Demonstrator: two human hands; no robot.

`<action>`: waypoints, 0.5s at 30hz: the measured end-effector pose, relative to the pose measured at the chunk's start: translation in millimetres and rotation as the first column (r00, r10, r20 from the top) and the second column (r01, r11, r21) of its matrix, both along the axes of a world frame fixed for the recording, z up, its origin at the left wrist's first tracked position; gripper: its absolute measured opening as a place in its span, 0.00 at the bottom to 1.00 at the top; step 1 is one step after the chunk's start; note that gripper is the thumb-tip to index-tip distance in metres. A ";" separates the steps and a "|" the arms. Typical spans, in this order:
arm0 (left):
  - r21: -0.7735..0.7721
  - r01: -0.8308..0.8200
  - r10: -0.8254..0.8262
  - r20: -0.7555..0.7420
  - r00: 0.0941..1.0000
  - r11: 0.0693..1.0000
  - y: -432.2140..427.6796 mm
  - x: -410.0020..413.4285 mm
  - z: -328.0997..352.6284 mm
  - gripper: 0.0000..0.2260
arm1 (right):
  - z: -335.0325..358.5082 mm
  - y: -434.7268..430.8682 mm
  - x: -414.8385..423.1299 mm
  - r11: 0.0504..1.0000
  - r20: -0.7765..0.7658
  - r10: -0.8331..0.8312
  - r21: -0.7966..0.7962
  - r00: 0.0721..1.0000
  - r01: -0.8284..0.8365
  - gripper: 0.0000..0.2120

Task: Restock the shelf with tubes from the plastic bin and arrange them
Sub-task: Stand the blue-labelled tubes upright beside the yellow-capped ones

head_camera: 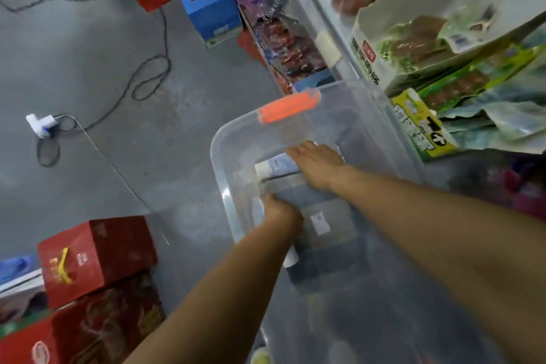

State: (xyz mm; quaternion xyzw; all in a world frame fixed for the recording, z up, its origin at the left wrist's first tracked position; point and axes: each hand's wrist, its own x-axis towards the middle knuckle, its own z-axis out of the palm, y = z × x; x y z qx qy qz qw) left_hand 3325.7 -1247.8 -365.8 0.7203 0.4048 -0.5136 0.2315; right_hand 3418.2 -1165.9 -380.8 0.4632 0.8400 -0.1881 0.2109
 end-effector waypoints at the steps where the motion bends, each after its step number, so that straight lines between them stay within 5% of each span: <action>1: 0.005 -0.009 0.009 -0.041 0.999 1.000 -2.5 0.2 -2.6 0.26 | -7.8 -2.5 0.3 1.000 0.023 0.013 0.026 1.000 -0.013 0.31; 4: 0.109 -0.012 0.015 -0.026 1.000 0.994 -9.7 3.4 -7.7 0.27 | -16.5 -12.6 3.0 0.995 0.081 0.043 0.090 0.996 -0.050 0.29; 7: 0.146 -0.289 0.276 0.104 0.956 0.946 -11.8 9.9 -19.9 0.26 | -16.4 -25.7 9.7 1.000 0.105 0.011 0.027 0.994 -0.014 0.28; 8: 0.104 -0.340 0.330 0.103 0.938 0.935 -10.0 12.6 -19.1 0.25 | -14.6 -30.6 13.8 0.999 0.110 -0.029 -0.015 0.993 0.031 0.29; 10: 0.126 -0.206 0.189 0.133 0.973 0.970 -10.3 12.2 -12.8 0.22 | -3.2 -40.5 24.8 0.974 0.108 -0.177 -0.125 0.978 0.190 0.32; 12: 0.088 -0.391 0.383 0.094 0.919 0.916 -15.2 14.9 -4.2 0.18 | 12.1 -51.6 38.1 0.889 0.098 -0.375 -0.245 0.922 0.387 0.31; 13: 0.081 -0.334 0.324 0.121 0.938 0.939 -15.0 13.5 2.1 0.18 | 20.8 -58.0 44.0 0.832 0.088 -0.456 -0.310 0.885 0.460 0.30; 15: 0.169 0.099 -0.120 0.123 0.985 0.981 -11.1 9.8 25.8 0.19 | 36.9 -70.8 55.1 0.721 0.064 -0.603 -0.385 0.795 0.577 0.25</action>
